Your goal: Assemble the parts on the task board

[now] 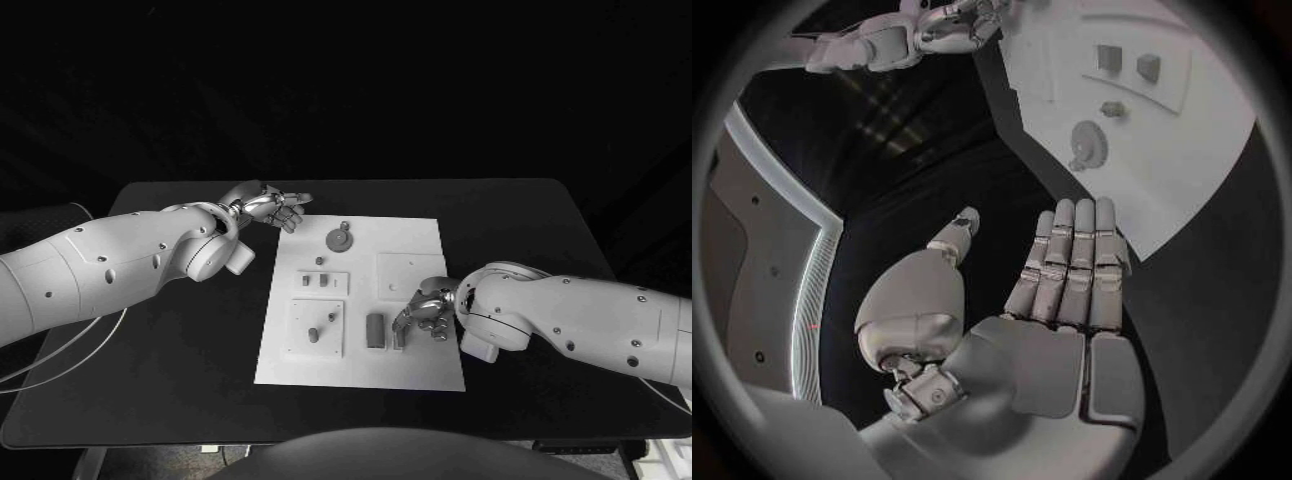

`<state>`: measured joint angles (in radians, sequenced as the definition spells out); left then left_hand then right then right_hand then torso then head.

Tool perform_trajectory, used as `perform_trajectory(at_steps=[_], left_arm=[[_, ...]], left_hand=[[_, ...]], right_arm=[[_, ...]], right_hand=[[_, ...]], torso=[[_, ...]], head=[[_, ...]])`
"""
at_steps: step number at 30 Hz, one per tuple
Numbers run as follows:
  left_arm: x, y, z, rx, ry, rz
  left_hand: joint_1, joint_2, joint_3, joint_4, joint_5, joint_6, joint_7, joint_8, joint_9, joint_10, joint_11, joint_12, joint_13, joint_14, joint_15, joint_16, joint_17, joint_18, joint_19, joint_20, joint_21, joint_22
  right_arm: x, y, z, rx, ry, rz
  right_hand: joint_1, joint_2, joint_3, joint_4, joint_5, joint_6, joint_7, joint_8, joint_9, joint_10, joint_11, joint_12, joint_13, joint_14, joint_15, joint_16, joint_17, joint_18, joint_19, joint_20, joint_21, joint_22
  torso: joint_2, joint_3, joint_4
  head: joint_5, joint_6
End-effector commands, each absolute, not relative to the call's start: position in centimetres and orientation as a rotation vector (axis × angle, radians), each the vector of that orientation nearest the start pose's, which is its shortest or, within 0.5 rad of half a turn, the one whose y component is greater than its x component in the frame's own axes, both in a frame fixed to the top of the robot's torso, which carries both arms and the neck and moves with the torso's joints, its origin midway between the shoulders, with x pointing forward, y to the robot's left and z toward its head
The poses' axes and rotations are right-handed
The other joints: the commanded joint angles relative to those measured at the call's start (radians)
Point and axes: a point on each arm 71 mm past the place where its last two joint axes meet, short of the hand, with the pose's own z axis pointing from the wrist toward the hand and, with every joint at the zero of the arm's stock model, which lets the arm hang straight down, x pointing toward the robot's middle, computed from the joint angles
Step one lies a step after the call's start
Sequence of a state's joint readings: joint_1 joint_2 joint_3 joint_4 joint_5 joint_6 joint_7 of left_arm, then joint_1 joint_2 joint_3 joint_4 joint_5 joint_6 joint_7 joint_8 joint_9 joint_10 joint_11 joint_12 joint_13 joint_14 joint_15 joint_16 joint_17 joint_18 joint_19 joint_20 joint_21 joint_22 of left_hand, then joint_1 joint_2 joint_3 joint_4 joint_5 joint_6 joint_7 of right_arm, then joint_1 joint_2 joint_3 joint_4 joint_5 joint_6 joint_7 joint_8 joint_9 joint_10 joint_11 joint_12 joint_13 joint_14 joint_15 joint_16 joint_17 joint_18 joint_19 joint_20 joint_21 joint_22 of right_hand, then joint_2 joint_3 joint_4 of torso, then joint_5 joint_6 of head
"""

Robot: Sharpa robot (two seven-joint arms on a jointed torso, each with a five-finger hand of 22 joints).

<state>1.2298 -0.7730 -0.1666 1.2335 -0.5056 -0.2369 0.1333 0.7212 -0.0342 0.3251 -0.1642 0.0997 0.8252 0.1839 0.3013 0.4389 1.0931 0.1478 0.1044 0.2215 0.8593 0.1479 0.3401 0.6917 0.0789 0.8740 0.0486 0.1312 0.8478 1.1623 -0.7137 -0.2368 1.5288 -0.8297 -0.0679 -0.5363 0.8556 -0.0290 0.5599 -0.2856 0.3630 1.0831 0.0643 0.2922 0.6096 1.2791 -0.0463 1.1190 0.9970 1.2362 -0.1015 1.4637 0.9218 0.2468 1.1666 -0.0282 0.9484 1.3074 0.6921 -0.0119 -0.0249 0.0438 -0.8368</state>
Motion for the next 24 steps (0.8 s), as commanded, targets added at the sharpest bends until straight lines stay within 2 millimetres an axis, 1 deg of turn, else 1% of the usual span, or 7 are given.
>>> perform_trajectory(at_steps=[1, 5, 17, 24], left_arm=[[52.29, 25.67, -23.31, -0.708, 1.801, -1.014], [52.29, 25.64, -23.32, -0.707, 1.802, -1.014], [52.29, 25.64, -23.31, -0.707, 1.803, -1.015], [52.29, 25.62, -23.31, -0.707, 1.803, -1.015]], left_hand=[[-0.006, 0.005, 0.001, -0.007, -0.004, 0.001, -0.001, 0.000, 0.001, 0.001, -0.004, -0.003, 0.001, 0.004, -0.004, -0.003, 0.001, 0.011, 0.004, -0.004, -0.003, 0.001], [-0.006, 0.005, 0.001, -0.007, -0.004, 0.001, -0.001, 0.000, 0.001, 0.001, -0.004, -0.003, 0.001, 0.004, -0.004, -0.004, 0.001, 0.011, 0.004, -0.004, -0.003, 0.001], [-0.007, 0.005, 0.002, -0.008, -0.004, 0.001, -0.001, 0.000, 0.002, 0.001, -0.004, -0.003, 0.002, 0.004, -0.004, -0.004, 0.001, 0.011, 0.004, -0.004, -0.003, 0.001], [-0.007, 0.005, 0.002, -0.008, -0.004, 0.001, -0.001, 0.000, 0.002, 0.001, -0.004, -0.003, 0.002, 0.004, -0.004, -0.004, 0.001, 0.011, 0.004, -0.004, -0.003, 0.002]], right_arm=[[42.24, -15.94, -30.66, 0.361, 2.526, 0.507], [42.16, -15.87, -30.74, 0.348, 2.541, 0.505], [42.29, -15.77, -31.10, 0.326, 2.555, 0.485], [42.32, -15.67, -31.32, 0.327, 2.552, 0.482]], right_hand=[[-0.011, -0.002, -0.002, 0.000, -0.006, 0.002, 0.001, 0.001, 0.001, 0.006, 0.000, 0.000, -0.002, 0.003, -0.003, 0.004, -0.001, 0.015, 0.000, -0.006, 0.002, 0.008], [-0.012, -0.003, -0.002, 0.000, -0.010, 0.002, 0.001, 0.000, 0.001, 0.006, 0.000, 0.000, -0.002, 0.002, -0.004, 0.004, -0.002, 0.015, 0.000, -0.006, 0.001, 0.008], [-0.017, -0.004, -0.002, 0.001, -0.022, 0.001, 0.002, -0.001, 0.000, 0.005, 0.001, 0.000, -0.001, 0.000, -0.005, 0.003, -0.003, 0.015, -0.001, -0.005, 0.000, 0.008], [-0.017, -0.005, -0.002, 0.001, -0.023, 0.000, 0.002, -0.001, 0.000, 0.004, 0.002, 0.000, -0.001, -0.001, -0.006, 0.002, -0.005, 0.015, -0.001, -0.005, 0.000, 0.008]], torso=[[0.000, -0.0004, -0.0001], [0.000, -0.0008, -0.0002], [0.000, 0.0002, -0.0002], [0.000, -0.0001, -0.0002]], head=[[0.001, -0.001], [0.002, -0.003], [0.004, -0.006], [0.004, -0.006]])
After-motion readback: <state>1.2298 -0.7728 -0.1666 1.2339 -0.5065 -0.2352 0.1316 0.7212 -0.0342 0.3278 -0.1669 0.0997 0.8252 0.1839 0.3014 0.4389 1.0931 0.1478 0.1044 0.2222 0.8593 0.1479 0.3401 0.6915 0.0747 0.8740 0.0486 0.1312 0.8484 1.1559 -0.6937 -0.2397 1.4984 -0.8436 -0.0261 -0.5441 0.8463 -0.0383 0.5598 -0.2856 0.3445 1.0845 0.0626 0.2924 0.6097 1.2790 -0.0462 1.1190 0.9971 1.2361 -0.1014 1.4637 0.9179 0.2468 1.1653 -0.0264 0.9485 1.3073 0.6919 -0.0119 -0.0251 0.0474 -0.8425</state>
